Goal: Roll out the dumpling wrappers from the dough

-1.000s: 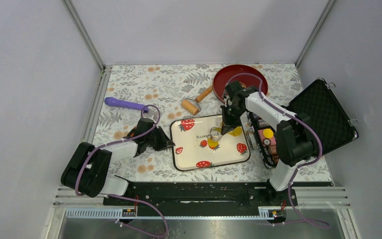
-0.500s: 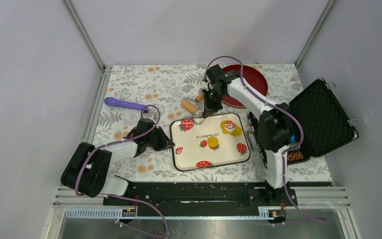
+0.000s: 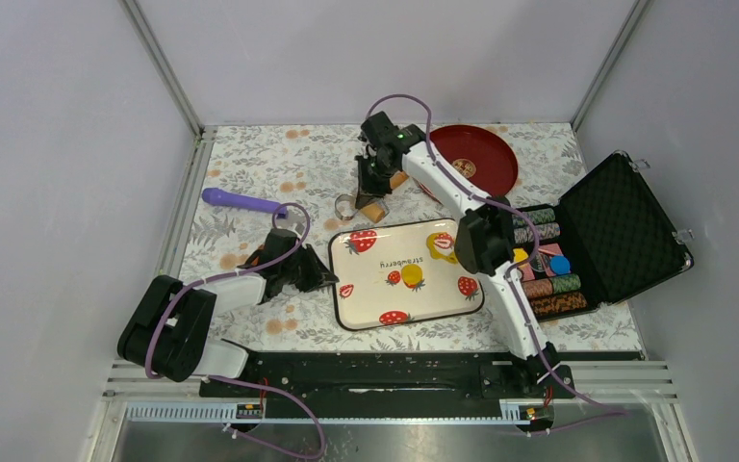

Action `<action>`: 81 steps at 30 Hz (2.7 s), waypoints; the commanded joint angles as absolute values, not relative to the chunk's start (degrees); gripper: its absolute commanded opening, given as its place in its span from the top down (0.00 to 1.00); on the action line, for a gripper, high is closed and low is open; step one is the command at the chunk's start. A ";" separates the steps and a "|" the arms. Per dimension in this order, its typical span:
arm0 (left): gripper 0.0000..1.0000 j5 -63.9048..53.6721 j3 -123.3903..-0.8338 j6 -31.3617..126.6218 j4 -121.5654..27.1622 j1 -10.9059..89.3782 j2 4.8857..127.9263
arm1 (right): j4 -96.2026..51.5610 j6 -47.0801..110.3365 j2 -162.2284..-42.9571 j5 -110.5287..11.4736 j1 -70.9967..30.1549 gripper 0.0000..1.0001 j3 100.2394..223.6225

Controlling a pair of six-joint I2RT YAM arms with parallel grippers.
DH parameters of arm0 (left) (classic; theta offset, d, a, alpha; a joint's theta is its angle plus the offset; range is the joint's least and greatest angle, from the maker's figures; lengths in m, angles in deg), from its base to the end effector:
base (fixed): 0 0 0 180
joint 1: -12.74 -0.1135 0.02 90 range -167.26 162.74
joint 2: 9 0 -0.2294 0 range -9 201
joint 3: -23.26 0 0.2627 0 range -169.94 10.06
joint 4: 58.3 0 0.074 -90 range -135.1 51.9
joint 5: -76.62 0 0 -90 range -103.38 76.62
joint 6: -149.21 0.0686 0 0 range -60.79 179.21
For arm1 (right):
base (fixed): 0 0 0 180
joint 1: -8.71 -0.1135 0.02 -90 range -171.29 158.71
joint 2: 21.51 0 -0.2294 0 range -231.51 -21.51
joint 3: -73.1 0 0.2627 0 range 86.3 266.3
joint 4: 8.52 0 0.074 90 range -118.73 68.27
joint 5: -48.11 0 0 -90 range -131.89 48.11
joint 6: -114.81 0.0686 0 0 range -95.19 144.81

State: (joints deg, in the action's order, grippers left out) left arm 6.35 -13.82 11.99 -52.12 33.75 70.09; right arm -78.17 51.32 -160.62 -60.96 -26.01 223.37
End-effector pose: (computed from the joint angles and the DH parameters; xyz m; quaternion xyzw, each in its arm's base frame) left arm 0.2383 -0.1163 0.0597 -0.1491 0.9103 -0.3297 0.2013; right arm 0.4177 0.3167 0.1961 -0.1128 0.9435 0.2736 0.1493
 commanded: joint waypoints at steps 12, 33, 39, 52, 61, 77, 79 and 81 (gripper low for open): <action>1.00 1.54 -10.60 13.59 -46.89 33.64 71.25 | -71.65 59.42 -167.23 -59.35 -28.79 0.97 224.86; 1.00 3.52 -16.30 18.24 -42.83 33.57 76.21 | -66.03 53.45 -146.93 -53.61 -28.16 0.28 204.03; 1.00 4.91 -18.68 19.89 -41.36 33.59 78.41 | -56.98 52.78 -127.69 -54.89 -22.58 0.26 178.10; 0.58 -3.52 -22.03 22.81 -29.27 34.22 72.11 | -57.34 47.23 -100.99 -55.01 -14.24 0.17 147.77; 0.19 -4.26 -26.59 23.17 -28.01 32.71 59.82 | -58.97 46.69 -90.90 -54.79 -13.85 0.08 139.81; 0.12 -33.91 -53.10 38.94 0.18 22.65 73.65 | -59.39 46.99 -87.37 -57.24 -13.51 0.06 135.21; 0.12 -33.01 -54.48 40.16 1.00 20.80 77.26 | -59.35 47.02 -87.41 -57.56 -13.53 0.06 135.13; 0.12 -31.32 -55.50 41.33 1.61 18.98 80.70 | -59.37 47.04 -87.32 -57.70 -13.53 0.06 135.02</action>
State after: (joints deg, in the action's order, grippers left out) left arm -28.43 -52.42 37.06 -3.52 22.06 75.68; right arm -59.00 47.69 -88.62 -56.52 -13.95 135.18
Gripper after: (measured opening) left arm 0.873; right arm 0.940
